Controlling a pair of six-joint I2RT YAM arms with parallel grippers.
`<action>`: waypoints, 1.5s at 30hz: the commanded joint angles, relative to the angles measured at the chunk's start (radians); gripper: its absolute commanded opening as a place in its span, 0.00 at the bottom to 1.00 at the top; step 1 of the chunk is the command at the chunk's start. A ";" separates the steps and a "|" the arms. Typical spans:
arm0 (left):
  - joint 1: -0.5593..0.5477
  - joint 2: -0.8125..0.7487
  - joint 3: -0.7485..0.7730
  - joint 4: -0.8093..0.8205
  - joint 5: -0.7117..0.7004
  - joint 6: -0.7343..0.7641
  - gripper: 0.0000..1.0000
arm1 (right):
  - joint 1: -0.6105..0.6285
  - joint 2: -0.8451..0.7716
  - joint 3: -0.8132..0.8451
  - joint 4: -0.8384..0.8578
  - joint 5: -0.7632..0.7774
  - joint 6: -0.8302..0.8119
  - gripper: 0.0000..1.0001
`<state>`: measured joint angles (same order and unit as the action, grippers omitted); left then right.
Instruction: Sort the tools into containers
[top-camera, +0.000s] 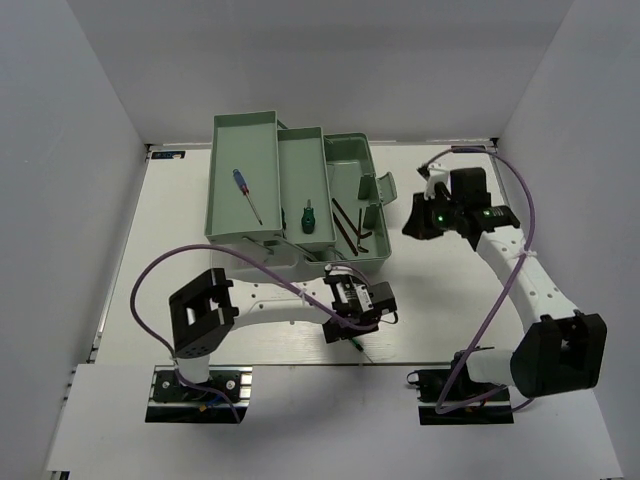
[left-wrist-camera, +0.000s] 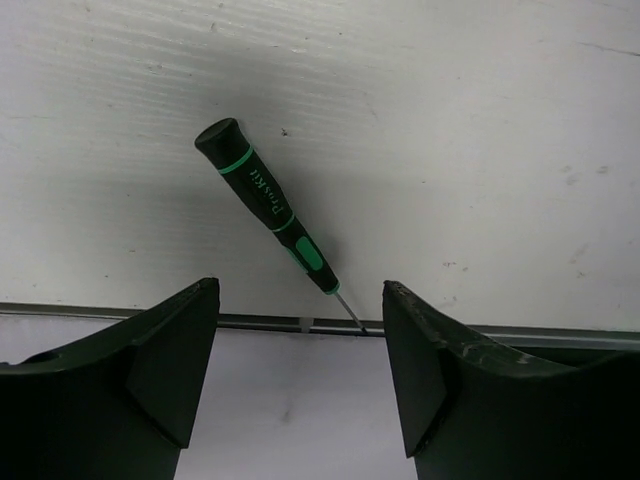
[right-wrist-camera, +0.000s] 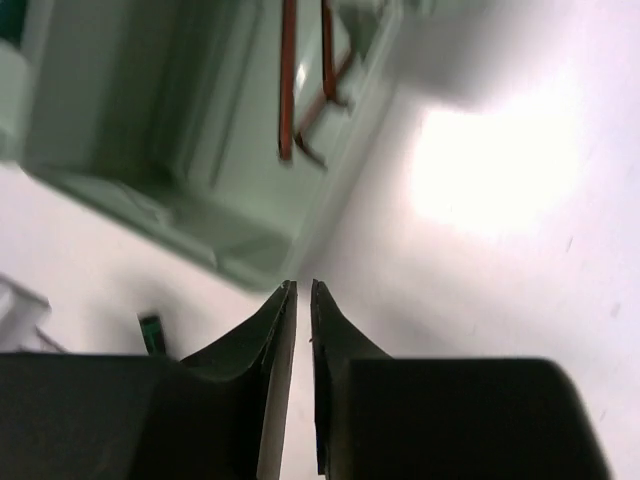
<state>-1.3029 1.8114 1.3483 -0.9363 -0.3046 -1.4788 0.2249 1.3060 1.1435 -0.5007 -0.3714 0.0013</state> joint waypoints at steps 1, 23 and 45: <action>0.013 0.017 0.015 -0.009 0.025 -0.057 0.76 | -0.042 -0.091 -0.071 -0.053 -0.052 -0.069 0.18; 0.034 0.129 0.086 0.004 -0.073 0.023 0.08 | -0.188 -0.171 -0.157 -0.145 -0.204 -0.063 0.25; 0.549 -0.173 0.683 -0.102 -0.441 0.784 0.00 | -0.243 -0.156 -0.196 -0.269 -0.354 -0.308 0.24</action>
<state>-0.8288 1.6333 1.9903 -1.0248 -0.7353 -0.8261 -0.0177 1.1225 0.9131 -0.7273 -0.6514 -0.2516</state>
